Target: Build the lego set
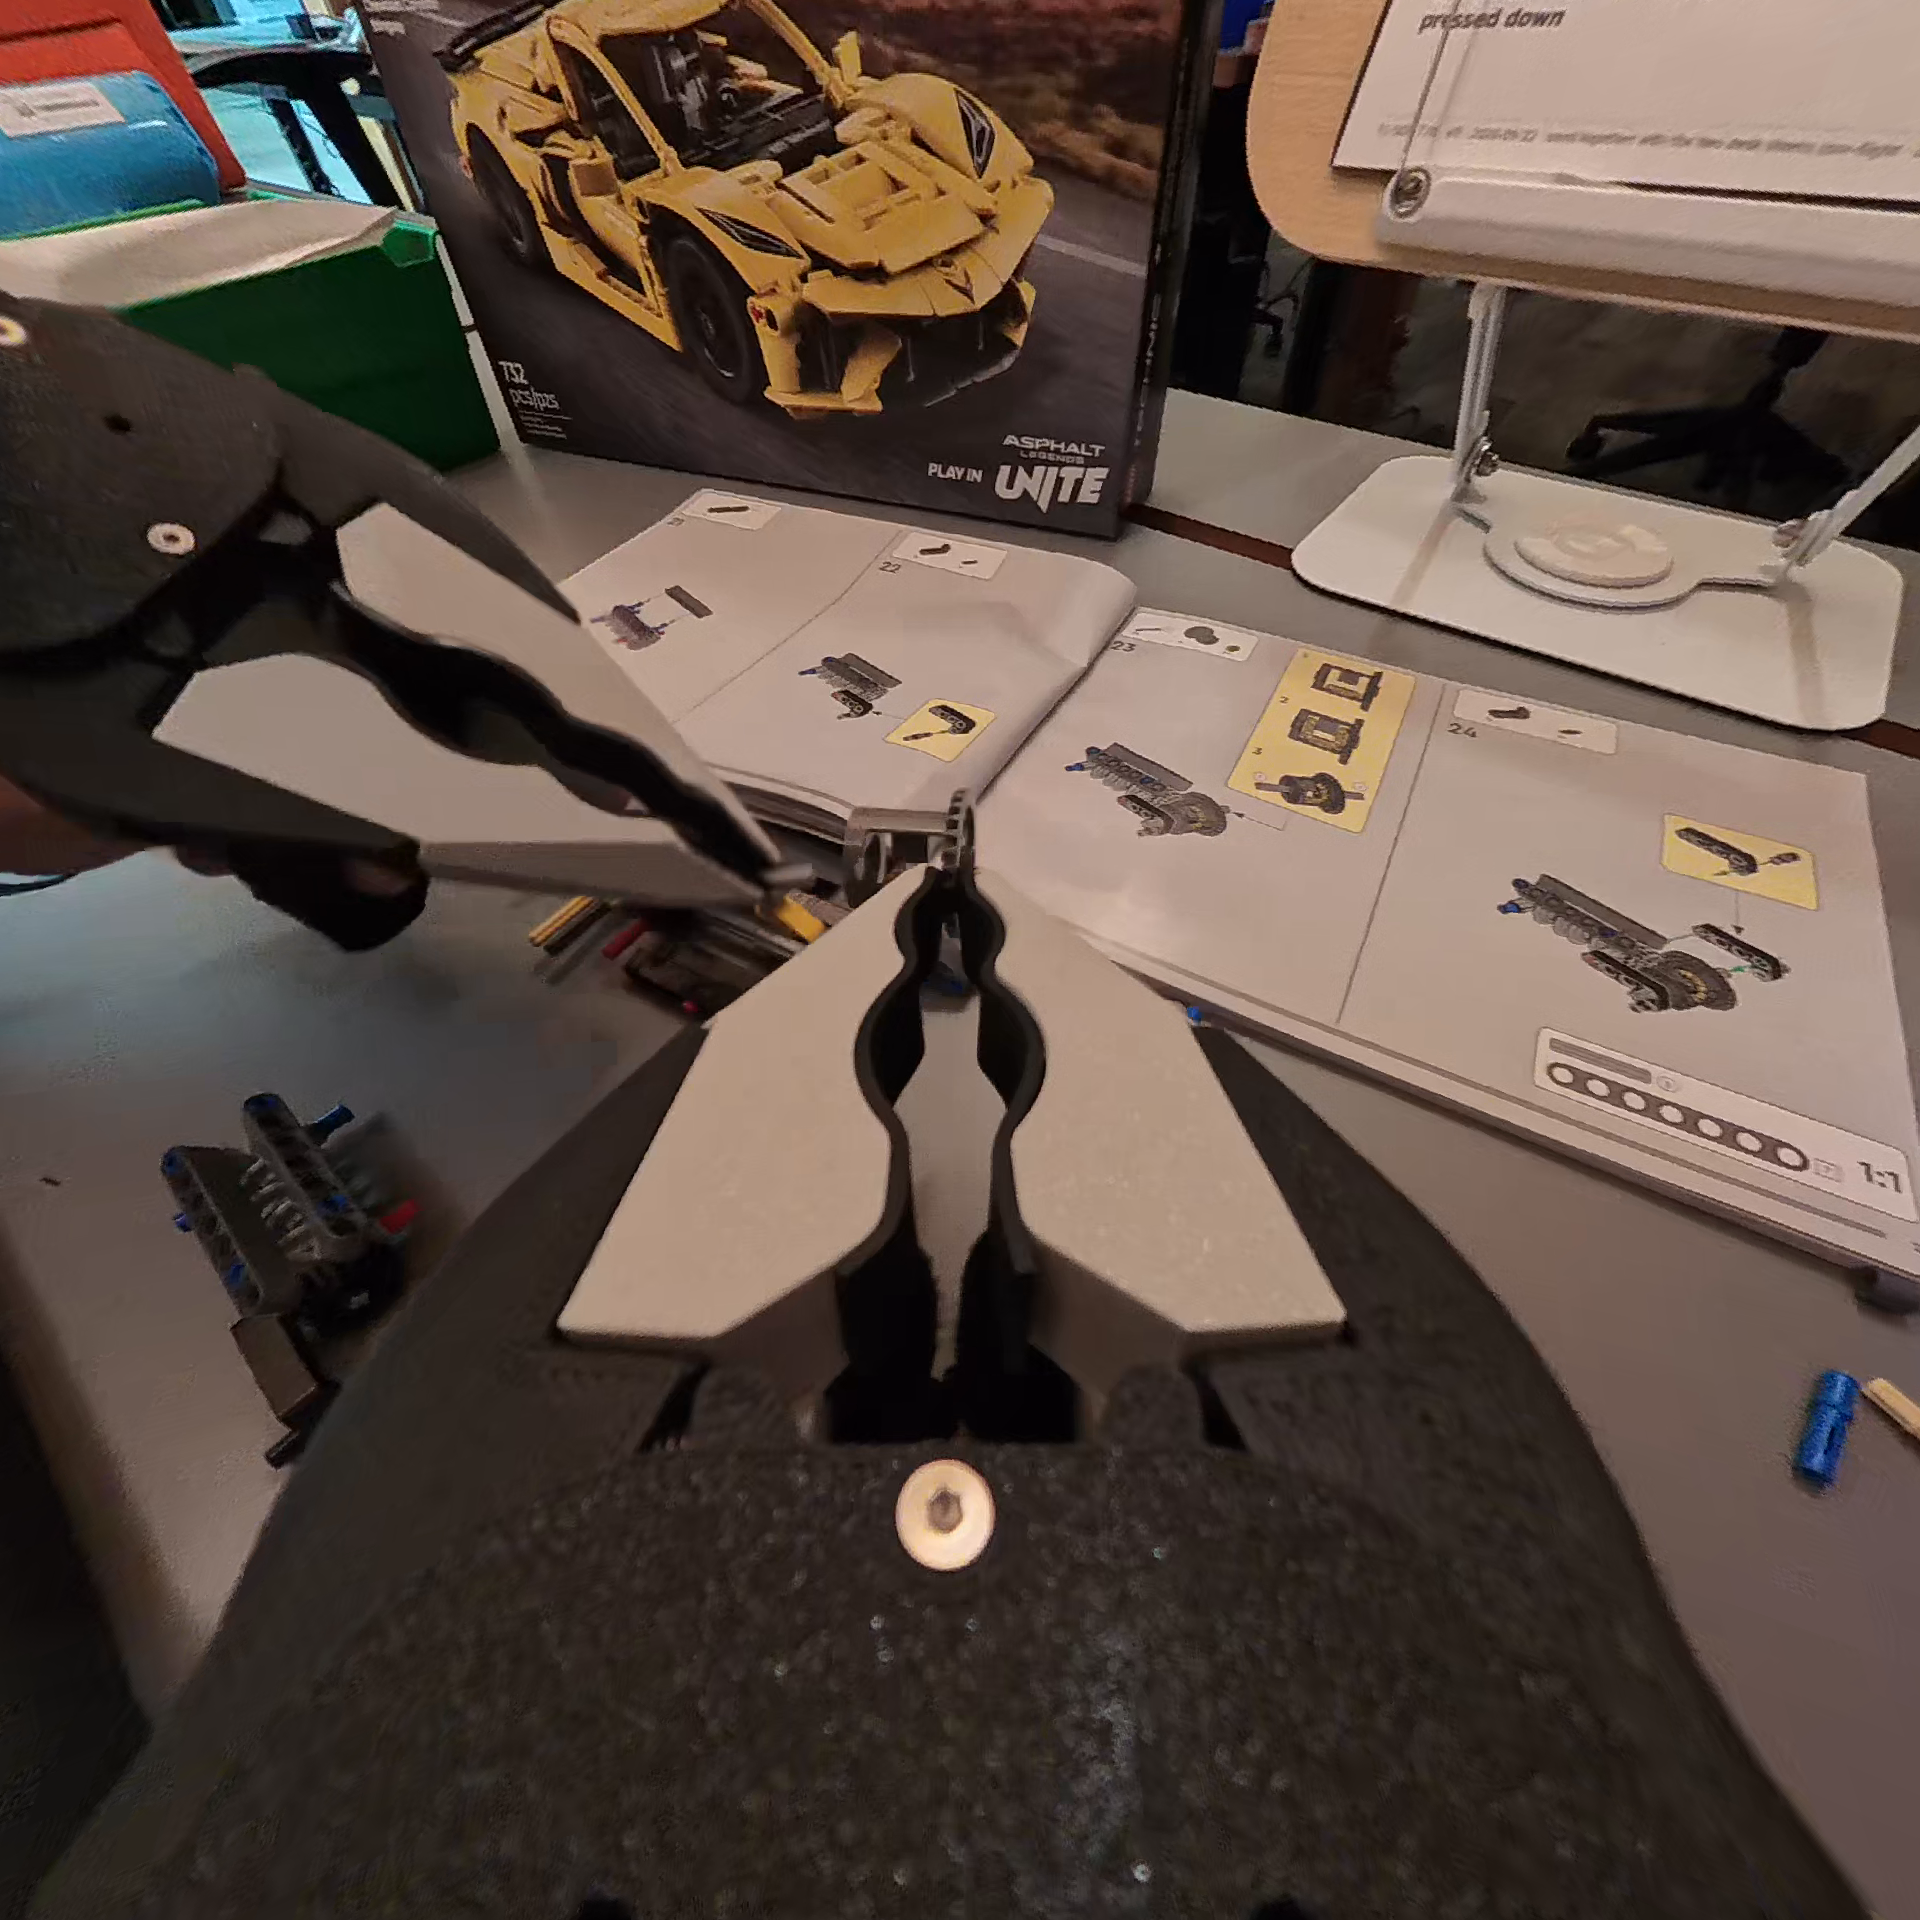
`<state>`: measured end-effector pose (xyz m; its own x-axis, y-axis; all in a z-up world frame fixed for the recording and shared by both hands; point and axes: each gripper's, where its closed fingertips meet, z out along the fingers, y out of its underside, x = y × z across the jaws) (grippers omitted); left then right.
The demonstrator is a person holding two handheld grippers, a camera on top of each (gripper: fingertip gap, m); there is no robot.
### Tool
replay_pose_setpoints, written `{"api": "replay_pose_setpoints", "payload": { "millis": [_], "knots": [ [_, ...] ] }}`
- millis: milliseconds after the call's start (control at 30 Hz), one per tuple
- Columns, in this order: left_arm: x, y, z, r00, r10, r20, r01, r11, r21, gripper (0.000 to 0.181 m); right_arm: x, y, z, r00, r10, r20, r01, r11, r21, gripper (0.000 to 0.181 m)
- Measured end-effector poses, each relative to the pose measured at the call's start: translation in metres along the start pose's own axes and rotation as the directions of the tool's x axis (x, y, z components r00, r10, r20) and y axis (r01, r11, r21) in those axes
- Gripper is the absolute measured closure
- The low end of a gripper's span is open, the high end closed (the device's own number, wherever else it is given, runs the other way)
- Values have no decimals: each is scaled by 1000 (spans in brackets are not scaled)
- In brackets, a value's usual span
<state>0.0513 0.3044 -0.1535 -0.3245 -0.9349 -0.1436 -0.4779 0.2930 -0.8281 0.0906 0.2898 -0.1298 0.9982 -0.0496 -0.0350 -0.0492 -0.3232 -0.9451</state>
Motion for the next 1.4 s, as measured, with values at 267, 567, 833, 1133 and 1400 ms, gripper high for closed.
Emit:
{"api": "replay_pose_setpoints", "payload": {
  "millis": [267,567,833,1133,1400],
  "knots": [
    [7,-7,-6,962,-232,-145,236,972,11,179,-6,2,6,995,-101,-2,101,995,-3,180],
    [8,-4,-11,910,-344,-229,352,936,-8,179,-18,4,11,989,-146,32,146,989,-7,180],
    [9,-1,-12,852,-431,-297,440,897,-40,179,-24,3,12,972,-230,37,230,973,10,180],
    [9,1,-14,805,-478,-352,492,869,-55,178,-32,4,14,951,-306,43,305,952,17,180],
    [11,2,-13,823,-449,-348,461,886,-51,178,-28,5,13,959,-283,33,283,959,3,180]
  ]
}}
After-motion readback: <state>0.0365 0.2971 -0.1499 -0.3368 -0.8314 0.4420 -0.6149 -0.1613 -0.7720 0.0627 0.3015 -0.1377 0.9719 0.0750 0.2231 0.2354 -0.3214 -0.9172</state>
